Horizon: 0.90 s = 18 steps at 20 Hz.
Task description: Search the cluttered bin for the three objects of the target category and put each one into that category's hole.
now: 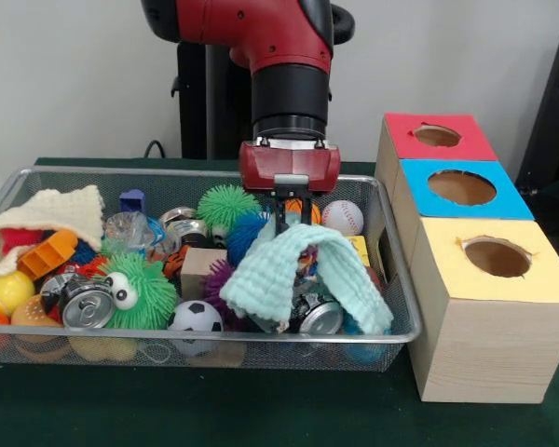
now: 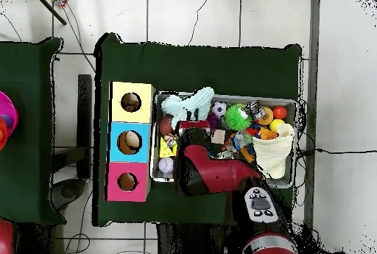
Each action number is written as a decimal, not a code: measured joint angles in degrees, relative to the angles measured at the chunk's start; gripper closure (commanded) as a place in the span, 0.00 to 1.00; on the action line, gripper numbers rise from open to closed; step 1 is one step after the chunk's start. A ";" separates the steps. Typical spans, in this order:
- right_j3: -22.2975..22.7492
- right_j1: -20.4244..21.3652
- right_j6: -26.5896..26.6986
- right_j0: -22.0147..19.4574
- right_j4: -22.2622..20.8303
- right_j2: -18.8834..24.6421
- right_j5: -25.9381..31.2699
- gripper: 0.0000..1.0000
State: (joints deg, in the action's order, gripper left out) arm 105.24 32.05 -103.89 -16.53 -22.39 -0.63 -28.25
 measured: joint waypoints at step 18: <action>8.44 15.52 -1.10 -21.85 -15.90 11.79 -0.08 1.00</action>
State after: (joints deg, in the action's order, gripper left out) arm 113.68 47.57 -104.99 -38.38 -38.29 11.15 -28.33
